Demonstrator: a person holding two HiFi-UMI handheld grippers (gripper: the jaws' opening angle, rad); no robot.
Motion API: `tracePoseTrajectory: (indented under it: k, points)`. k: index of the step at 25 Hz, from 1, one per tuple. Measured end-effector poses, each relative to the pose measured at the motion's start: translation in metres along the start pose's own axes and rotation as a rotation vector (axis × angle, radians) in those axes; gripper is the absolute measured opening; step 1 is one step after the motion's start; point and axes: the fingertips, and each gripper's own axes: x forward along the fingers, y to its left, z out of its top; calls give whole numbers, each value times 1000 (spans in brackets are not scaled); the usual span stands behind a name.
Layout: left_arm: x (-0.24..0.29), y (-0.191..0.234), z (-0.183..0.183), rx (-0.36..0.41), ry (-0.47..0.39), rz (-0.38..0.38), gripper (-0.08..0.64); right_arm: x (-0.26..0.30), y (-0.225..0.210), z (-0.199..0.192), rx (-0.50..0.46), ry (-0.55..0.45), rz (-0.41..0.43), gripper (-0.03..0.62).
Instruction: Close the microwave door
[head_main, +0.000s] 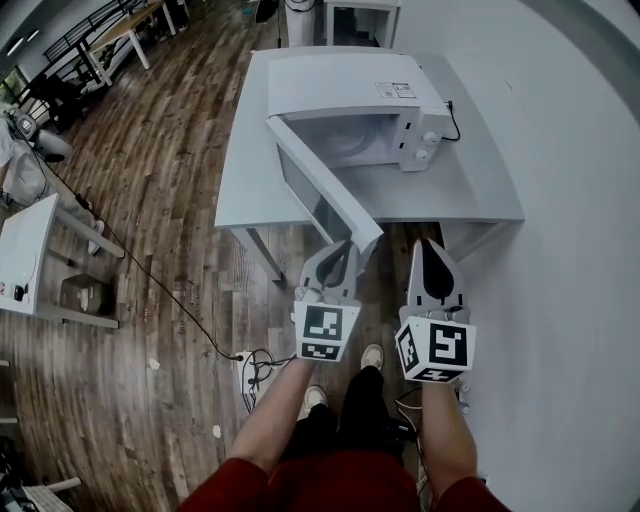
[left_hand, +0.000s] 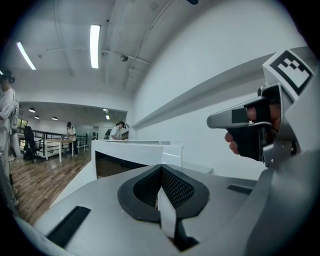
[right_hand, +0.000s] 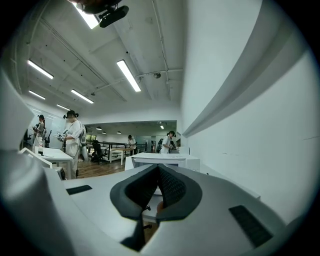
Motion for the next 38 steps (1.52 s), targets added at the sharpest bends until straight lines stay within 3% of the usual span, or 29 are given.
tracePoseTrajectory:
  k: [16, 38]
  points:
    - [109, -37, 9, 28, -3, -19, 26, 71, -80, -12, 27, 12, 28, 26]
    - [266, -23, 25, 37, 4, 102, 26, 165, -181, -34, 49, 33, 106, 26]
